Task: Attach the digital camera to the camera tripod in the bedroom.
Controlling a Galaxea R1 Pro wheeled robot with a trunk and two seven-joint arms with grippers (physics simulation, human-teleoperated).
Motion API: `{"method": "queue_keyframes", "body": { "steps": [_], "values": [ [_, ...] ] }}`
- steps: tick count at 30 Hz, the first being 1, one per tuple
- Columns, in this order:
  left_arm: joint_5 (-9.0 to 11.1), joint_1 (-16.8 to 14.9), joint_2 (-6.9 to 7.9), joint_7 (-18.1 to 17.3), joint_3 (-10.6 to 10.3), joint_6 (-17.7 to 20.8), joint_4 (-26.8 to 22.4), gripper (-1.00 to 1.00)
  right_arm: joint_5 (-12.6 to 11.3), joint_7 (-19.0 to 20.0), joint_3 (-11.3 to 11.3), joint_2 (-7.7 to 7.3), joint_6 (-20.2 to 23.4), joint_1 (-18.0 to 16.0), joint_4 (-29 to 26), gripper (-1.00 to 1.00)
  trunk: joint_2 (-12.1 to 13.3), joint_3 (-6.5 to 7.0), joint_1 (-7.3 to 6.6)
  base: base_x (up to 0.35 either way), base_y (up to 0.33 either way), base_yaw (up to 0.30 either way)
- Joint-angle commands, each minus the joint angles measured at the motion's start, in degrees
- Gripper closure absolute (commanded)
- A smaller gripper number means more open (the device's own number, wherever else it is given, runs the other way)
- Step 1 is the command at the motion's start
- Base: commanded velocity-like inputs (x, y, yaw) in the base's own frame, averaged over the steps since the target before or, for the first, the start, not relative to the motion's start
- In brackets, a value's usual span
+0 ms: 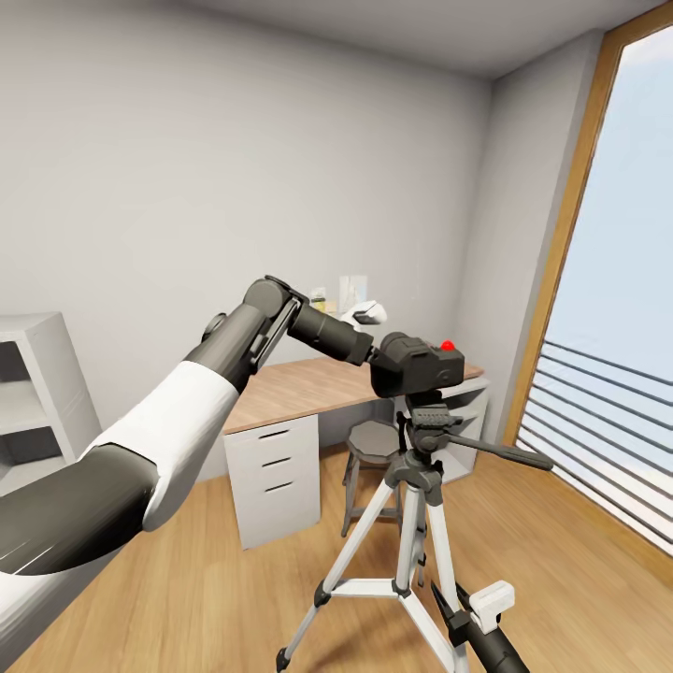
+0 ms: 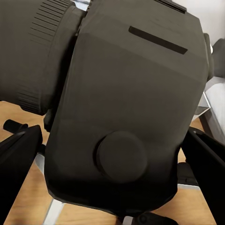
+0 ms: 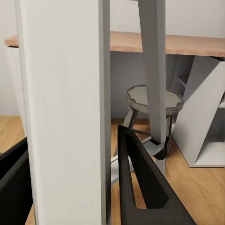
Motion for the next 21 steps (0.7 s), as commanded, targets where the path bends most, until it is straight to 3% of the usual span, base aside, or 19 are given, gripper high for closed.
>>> {"method": "queue_keyframes", "body": {
  "steps": [1, 8, 9, 21],
  "values": [
    [-0.6, 0.0, -0.03, -0.5, 0.1, 0.5, 0.0, 1.00, 0.1, 0.4, 0.5, -0.04, -0.2, 0.0, 0.1, 1.00, 0.0, -0.03, 0.03, 0.000, 0.000, 0.000],
    [-0.6, 0.0, -0.03, -0.5, 0.1, 0.5, 0.0, 1.00, 0.1, 0.4, 0.5, -0.04, -0.2, 0.0, 0.1, 1.00, 0.0, -0.03, 0.03, 0.000, 0.000, 0.000],
    [-0.6, 0.0, -0.03, -0.5, 0.1, 0.5, 0.0, -1.00, 0.1, 0.4, 0.5, -0.04, -0.2, 0.0, 0.1, 1.00, 0.0, -0.03, 0.03, 0.000, 0.000, 0.000],
    [-0.6, 0.0, -0.03, -0.5, 0.1, 0.5, 0.0, -1.00, 0.1, 0.4, 0.5, -0.04, -0.2, 0.0, 0.1, 1.00, 0.0, -0.03, 0.03, 0.000, 0.000, 0.000]
  ]
}}
